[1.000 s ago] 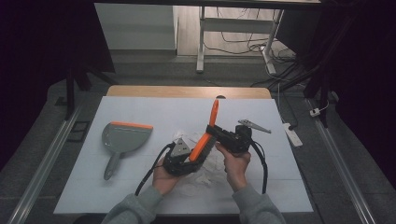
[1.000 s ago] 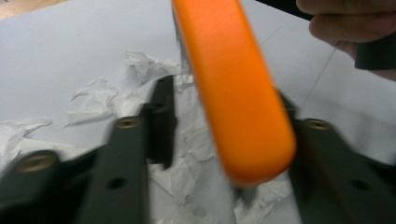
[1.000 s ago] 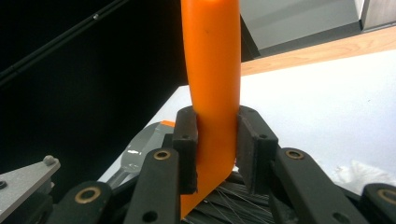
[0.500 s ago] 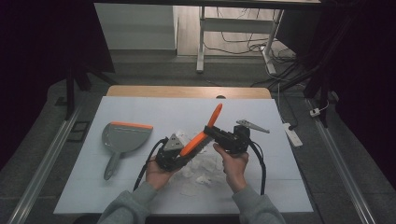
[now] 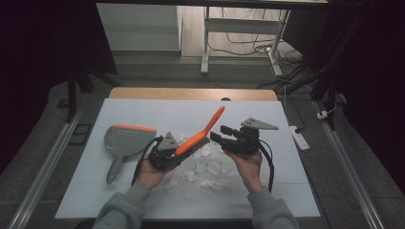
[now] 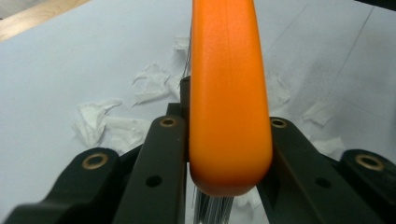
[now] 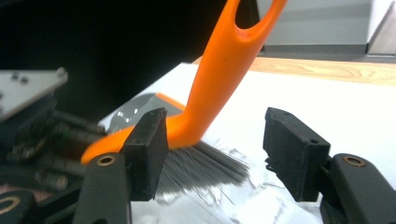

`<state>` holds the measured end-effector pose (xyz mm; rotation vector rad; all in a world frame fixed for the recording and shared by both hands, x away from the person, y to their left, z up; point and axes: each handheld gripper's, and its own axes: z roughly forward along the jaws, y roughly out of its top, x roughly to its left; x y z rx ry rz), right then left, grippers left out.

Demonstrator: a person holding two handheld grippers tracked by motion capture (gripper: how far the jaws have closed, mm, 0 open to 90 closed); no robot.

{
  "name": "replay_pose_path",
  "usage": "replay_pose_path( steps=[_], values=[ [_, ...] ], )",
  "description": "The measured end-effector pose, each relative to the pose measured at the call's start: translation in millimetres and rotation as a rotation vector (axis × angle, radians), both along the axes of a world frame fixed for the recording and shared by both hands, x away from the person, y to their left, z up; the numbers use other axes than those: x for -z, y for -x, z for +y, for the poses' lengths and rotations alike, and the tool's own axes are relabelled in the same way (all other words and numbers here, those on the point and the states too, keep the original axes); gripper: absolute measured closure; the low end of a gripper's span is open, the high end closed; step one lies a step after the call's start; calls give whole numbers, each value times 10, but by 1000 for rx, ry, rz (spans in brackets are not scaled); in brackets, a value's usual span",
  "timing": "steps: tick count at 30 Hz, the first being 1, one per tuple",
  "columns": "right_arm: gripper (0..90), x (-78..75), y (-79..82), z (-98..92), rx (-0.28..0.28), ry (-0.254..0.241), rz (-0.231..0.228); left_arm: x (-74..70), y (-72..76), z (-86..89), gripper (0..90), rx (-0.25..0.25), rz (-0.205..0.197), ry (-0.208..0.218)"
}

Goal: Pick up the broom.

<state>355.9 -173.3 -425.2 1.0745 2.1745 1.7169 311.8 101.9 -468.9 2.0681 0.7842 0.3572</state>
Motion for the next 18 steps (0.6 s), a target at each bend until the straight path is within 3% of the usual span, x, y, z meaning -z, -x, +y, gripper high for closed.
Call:
replay_pose_path(
  steps=[4,5,7,8,9,12,16,17,18],
  values=[
    [385,-35,-5,-19,-51,51,-6,-28,-27,78,782,37,35,-36],
    [384,-52,-10,-24,-85,90,-2,-34,-27,84,782,42,35,-50],
    [384,-69,3,-29,-113,120,-20,-55,-18,97,782,53,29,-77],
    [384,-69,3,-29,-113,120,-20,-65,-14,103,782,57,28,-77],
    [383,-103,26,-37,-139,159,-45,-78,-11,110,782,63,29,-82],
    [383,-159,68,-56,-159,199,-76,-91,-19,125,782,77,39,-88],
    [385,-224,113,-69,-196,249,-95,-88,-44,152,782,107,81,-97],
    [385,-261,151,-49,-209,305,-111,-95,-48,153,782,124,87,-111],
    [385,-270,165,-37,-216,322,-121,-95,-48,153,782,124,87,-111]
  ],
)
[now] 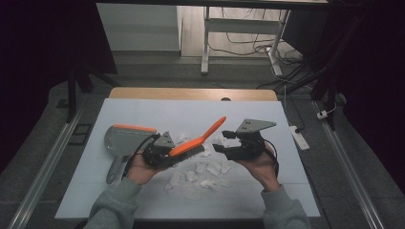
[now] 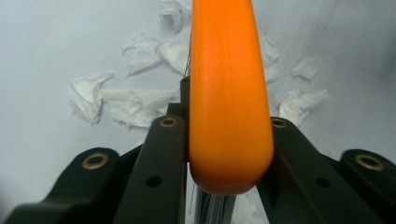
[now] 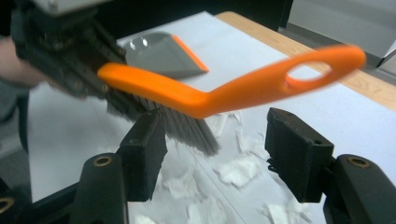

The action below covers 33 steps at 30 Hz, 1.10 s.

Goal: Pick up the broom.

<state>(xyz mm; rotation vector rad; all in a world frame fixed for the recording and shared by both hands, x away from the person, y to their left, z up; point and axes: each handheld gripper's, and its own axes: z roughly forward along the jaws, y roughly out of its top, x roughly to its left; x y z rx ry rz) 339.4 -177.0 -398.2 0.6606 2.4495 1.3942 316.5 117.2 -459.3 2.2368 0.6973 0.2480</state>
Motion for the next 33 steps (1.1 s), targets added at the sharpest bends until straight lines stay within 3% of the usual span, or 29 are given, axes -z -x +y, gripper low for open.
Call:
replay_pose_path(
  steps=[8,9,14,15,18,21,29,31,33],
  values=[
    [400,-35,77,99,-63,47,-24,-11,4,-102,782,44,12,-60],
    [398,-30,89,136,-75,75,-38,-11,-1,-121,782,55,14,-73],
    [393,-7,89,179,-87,118,-44,0,0,-231,782,95,11,-125],
    [384,13,86,201,-85,168,-48,-3,-1,-253,782,110,8,-141],
    [374,30,87,217,-94,199,-50,-11,11,-322,782,128,-4,-160],
    [363,81,83,270,-128,269,-46,-17,25,-399,782,150,-16,-181],
    [352,168,71,313,-173,352,-36,-24,36,-514,782,195,-36,-206],
    [368,230,39,328,-185,410,-16,-38,43,-549,782,216,-43,-212],
    [384,248,37,335,-186,424,-9,-47,49,-579,782,228,-50,-215]
  ],
)
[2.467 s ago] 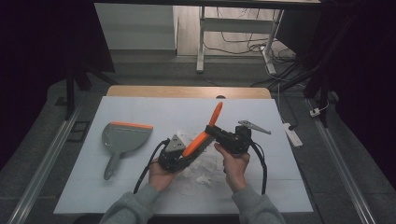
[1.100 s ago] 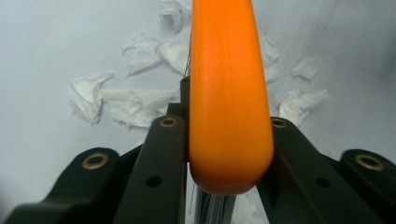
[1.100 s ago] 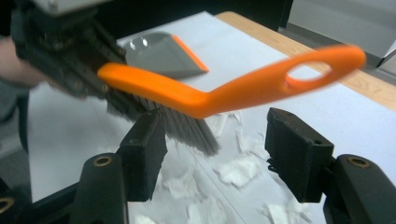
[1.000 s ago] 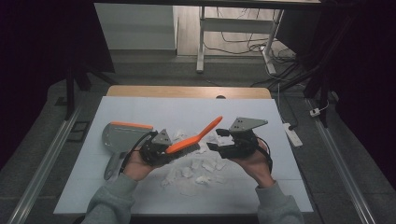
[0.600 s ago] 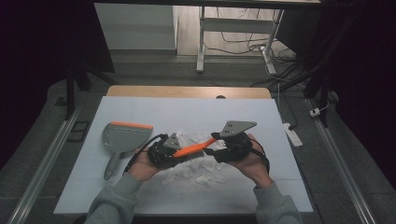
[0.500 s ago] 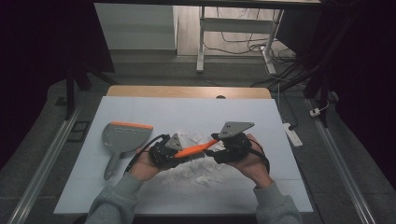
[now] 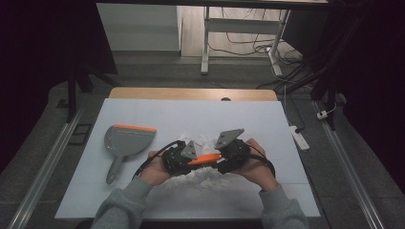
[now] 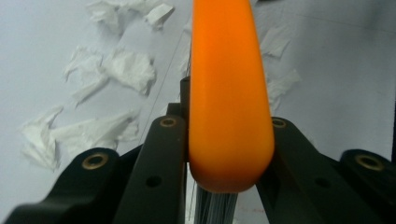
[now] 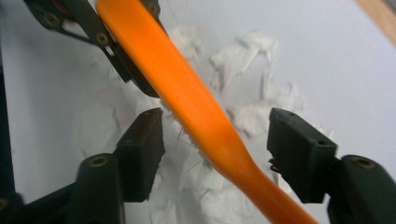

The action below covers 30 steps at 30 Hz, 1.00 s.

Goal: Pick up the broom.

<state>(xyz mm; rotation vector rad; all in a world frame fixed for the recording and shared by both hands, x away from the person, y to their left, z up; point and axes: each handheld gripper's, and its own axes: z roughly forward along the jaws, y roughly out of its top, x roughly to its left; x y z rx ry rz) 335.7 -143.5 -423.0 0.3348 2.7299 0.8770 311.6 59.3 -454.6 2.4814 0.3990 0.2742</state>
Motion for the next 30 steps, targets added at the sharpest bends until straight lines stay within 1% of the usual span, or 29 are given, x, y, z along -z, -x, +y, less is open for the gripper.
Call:
replay_pose_path(
  steps=[1,2,3,4,6,7,8,12,14,15,16,17,18,19,20,21,22,23,24,25,26,27,28,29,30],
  values=[
    [418,27,-9,10,-8,24,11,-7,5,-19,781,10,-5,-6],
    [455,37,-10,12,-14,34,17,-12,5,-31,781,17,-6,-8],
    [455,37,-10,12,-14,34,17,-16,7,-38,781,21,-5,-9],
    [525,51,-13,4,-35,42,36,-25,7,-47,781,28,-1,-5],
    [542,53,-12,0,-38,42,41,-27,6,-46,780,32,-1,-4],
    [573,58,-18,-11,-63,55,57,-23,5,-45,780,45,5,1],
    [573,58,-18,-11,-63,55,57,-23,5,-45,780,45,5,1],
    [619,86,-3,-12,-111,95,61,-3,-2,-39,777,73,7,2],
    [633,91,13,-10,-121,101,44,-1,-6,-27,772,78,0,9],
    [654,88,26,-10,-139,102,37,-4,-24,9,756,78,-1,22],
    [654,88,26,-10,-139,102,37,-4,-24,9,735,78,-1,22],
    [667,83,35,-10,-146,105,37,-11,-31,41,735,64,-6,43],
    [686,82,43,-8,-150,106,43,-19,-36,61,700,48,-6,62],
    [701,78,47,-6,-163,90,41,-39,-49,114,615,14,-5,101],
    [701,78,47,-6,-163,90,41,-39,-49,114,590,14,-5,101],
    [703,74,48,-5,-160,84,34,-51,-53,143,590,3,-1,128],
    [705,53,40,-13,-152,58,30,-68,-45,171,501,-22,-12,151],
    [706,48,35,-21,-148,47,27,-68,-45,171,457,-22,-12,151],
    [706,48,35,-21,-148,47,27,-80,-39,188,457,-39,-23,155],
    [707,36,18,-53,-127,31,18,-93,-29,212,367,-60,-37,163],
    [707,36,18,-53,-127,31,18,-103,-23,236,367,-80,-47,170],
    [707,33,-1,-87,-100,23,21,-112,-21,259,314,-97,-51,176],
    [708,33,-15,-109,-87,17,17,-123,-18,294,300,-121,-56,189],
    [708,33,-15,-109,-87,17,17,-138,-12,339,300,-141,-63,198],
    [708,35,-30,-130,-71,7,20,-150,0,400,295,-166,-67,217]
  ],
)
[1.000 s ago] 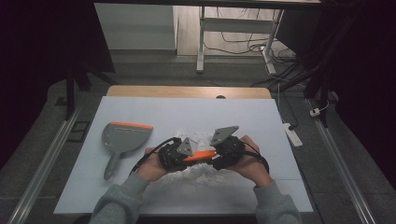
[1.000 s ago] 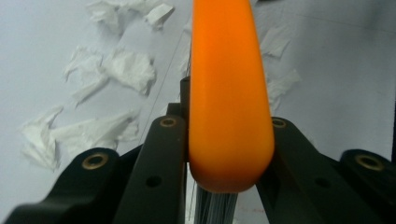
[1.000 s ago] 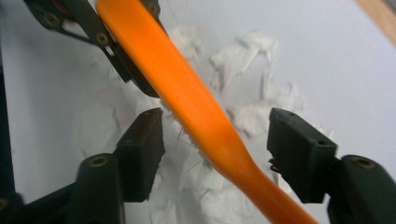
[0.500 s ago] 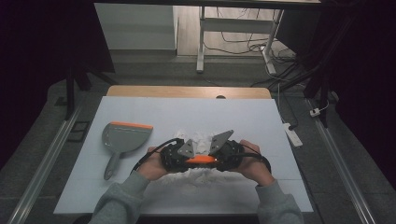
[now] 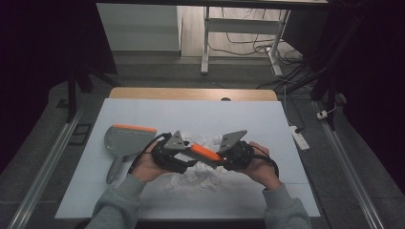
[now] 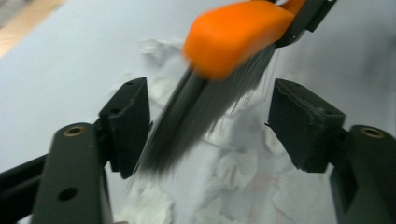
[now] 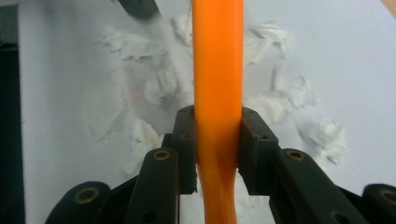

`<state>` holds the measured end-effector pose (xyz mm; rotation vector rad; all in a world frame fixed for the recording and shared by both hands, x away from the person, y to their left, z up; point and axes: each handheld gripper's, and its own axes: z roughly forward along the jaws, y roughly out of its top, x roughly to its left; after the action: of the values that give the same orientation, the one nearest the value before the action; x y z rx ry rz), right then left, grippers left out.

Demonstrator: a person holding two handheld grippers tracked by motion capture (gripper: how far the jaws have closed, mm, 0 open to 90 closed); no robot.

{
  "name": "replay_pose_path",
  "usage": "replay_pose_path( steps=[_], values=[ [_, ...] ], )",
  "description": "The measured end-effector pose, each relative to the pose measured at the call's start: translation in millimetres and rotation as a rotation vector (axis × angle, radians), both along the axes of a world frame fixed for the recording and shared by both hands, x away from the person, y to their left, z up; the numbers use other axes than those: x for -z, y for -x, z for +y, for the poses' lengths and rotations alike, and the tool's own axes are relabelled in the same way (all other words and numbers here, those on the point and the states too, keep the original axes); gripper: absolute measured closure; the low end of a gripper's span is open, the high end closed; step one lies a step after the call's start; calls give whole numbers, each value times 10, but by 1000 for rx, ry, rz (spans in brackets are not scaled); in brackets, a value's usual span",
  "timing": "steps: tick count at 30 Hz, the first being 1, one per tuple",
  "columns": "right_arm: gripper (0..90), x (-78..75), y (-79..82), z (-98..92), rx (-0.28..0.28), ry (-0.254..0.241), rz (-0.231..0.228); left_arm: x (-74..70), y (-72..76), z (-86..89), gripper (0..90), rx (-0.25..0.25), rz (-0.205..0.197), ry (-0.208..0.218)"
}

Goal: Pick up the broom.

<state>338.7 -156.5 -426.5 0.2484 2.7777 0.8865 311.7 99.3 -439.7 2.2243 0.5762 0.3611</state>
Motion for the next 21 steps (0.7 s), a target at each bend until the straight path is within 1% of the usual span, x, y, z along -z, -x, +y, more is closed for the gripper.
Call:
replay_pose_path(
  steps=[1,2,5,7,12,17,21],
  values=[
    [707,4,-23,-25,8,-9,14,-6,13,51,289,-18,0,16],
    [708,7,-34,-43,13,-17,16,-10,26,103,284,-37,1,27],
    [708,7,-63,-79,31,-38,14,-18,68,250,281,-83,-1,53],
    [707,5,-80,-99,43,-57,10,-14,96,326,281,-106,-6,61],
    [708,-8,-117,-164,75,-93,16,32,170,449,282,-174,-10,52],
    [708,-39,-142,-227,101,-124,11,102,277,585,280,-228,-16,40],
    [707,-62,-161,-289,137,-149,2,164,334,747,282,-265,-5,38]
  ],
)
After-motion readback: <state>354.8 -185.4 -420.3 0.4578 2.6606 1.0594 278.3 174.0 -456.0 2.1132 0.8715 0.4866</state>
